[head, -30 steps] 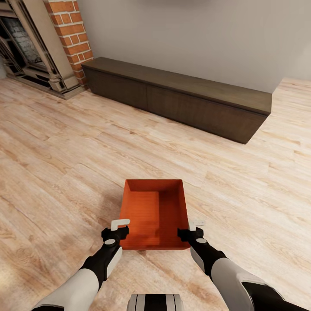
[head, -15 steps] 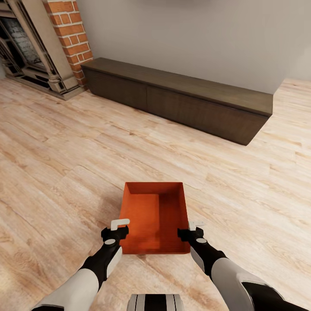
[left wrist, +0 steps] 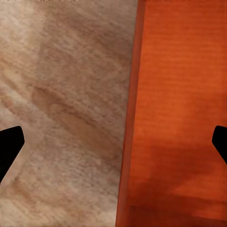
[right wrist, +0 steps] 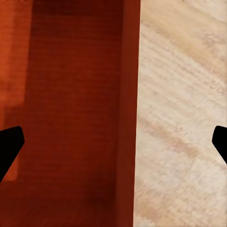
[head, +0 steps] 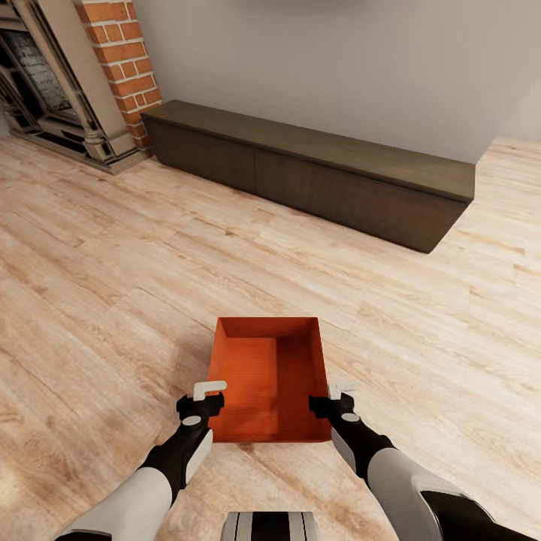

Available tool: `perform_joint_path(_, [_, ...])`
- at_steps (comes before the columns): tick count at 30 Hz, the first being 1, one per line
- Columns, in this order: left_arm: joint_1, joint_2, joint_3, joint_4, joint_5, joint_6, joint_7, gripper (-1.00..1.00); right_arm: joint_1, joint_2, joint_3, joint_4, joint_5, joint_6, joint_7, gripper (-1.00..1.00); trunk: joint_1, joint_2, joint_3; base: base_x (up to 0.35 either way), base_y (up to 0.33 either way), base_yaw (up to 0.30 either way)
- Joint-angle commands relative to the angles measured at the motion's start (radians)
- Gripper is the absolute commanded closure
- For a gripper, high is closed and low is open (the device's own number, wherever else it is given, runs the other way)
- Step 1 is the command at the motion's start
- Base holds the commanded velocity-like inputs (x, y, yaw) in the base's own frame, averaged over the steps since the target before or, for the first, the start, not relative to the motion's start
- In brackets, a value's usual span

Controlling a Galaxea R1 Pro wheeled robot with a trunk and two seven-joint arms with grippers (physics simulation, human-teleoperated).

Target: Move the two storage containers from the living room to the garage. In the garage, place one container on the floor and stack the other container on top of it (either order is fine).

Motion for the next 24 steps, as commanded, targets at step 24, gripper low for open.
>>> perform_joint_path(24, [-0.001,-0.001,-0.006,-0.002,-0.002,-0.001,0.006,-1.00,-0.001,0.001,-0.010,0.001,0.007,-0.002,-0.004,-1.00,0.000,0.000,-0.001,0.000,0.000,0.000])
